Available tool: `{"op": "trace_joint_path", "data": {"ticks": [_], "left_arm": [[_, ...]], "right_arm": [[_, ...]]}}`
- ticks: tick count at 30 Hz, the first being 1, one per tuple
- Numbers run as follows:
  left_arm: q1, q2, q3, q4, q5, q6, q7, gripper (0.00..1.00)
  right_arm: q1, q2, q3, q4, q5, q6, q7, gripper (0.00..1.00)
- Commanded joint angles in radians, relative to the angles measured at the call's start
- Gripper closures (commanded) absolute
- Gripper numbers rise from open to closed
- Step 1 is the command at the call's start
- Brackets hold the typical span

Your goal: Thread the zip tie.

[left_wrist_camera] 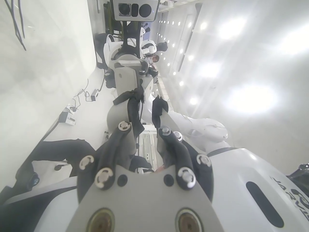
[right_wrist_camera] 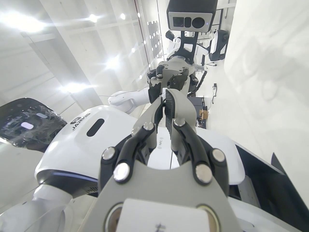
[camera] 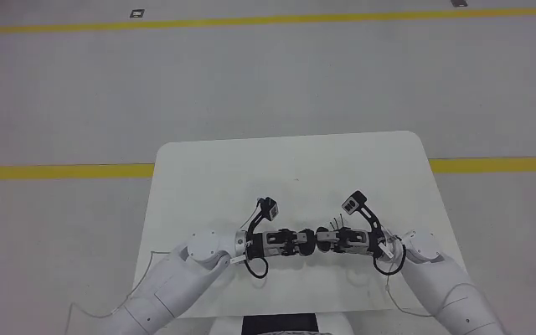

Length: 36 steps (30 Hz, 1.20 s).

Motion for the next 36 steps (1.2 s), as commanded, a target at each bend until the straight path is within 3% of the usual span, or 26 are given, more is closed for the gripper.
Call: {"op": "trace_joint_path", "data": {"ticks": [1, 36], "left_arm": [[-0.001, 0.000, 0.002, 0.002, 0.000, 0.001, 0.001, 0.88], [-0.007, 0.007, 0.011, 0.009, -0.009, -0.005, 0.011, 0.91]], "right_arm": [[-0.001, 0.000, 0.001, 0.000, -0.004, 0.000, -0.001, 1.00], [-0.012, -0.004, 0.022, -0.012, -0.023, -0.001, 0.001, 1.00]]}}
